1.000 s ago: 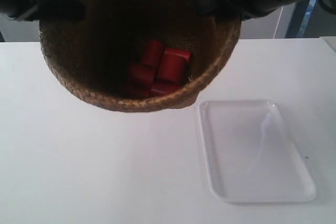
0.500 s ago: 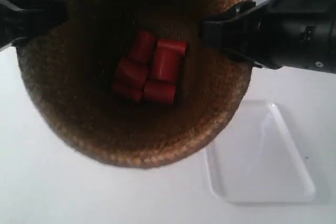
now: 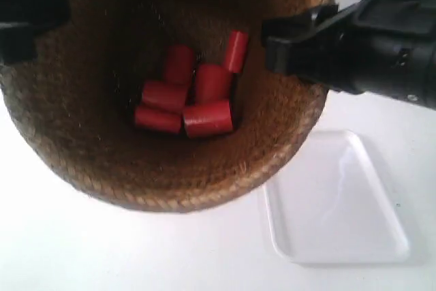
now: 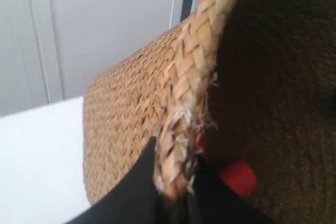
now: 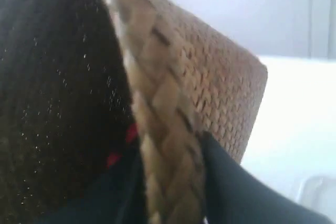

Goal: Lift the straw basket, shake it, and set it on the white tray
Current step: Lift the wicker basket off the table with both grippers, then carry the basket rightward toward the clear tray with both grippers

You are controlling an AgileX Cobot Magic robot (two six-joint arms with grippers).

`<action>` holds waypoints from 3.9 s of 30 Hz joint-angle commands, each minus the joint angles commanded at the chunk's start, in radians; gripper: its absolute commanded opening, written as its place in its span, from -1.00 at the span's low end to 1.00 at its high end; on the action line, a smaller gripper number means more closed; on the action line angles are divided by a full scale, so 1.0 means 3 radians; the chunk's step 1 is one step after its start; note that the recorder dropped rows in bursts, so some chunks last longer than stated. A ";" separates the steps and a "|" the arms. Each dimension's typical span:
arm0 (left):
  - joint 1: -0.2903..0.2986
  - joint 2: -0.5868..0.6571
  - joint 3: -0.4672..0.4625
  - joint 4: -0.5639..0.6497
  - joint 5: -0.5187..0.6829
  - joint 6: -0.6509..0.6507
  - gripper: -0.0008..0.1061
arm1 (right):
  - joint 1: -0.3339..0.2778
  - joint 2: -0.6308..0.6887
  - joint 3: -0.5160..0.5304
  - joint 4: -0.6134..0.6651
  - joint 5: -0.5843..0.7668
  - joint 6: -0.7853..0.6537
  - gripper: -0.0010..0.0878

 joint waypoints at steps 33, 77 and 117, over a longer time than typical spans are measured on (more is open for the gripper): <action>-0.0046 0.0119 -0.0139 0.0130 -0.0075 0.0042 -0.99 | 0.0292 0.0054 0.0214 -0.0056 -0.0585 0.0107 -0.98; -0.0028 0.0356 -0.0322 0.0245 -0.0073 -0.0047 -0.99 | 0.0225 0.0286 0.0122 0.0007 -0.0793 -0.0098 -0.98; -0.0051 -0.0088 -0.0453 0.0700 0.0094 -0.0397 -0.99 | 0.0242 -0.0316 -0.0148 -0.0190 -0.0301 0.0024 -0.98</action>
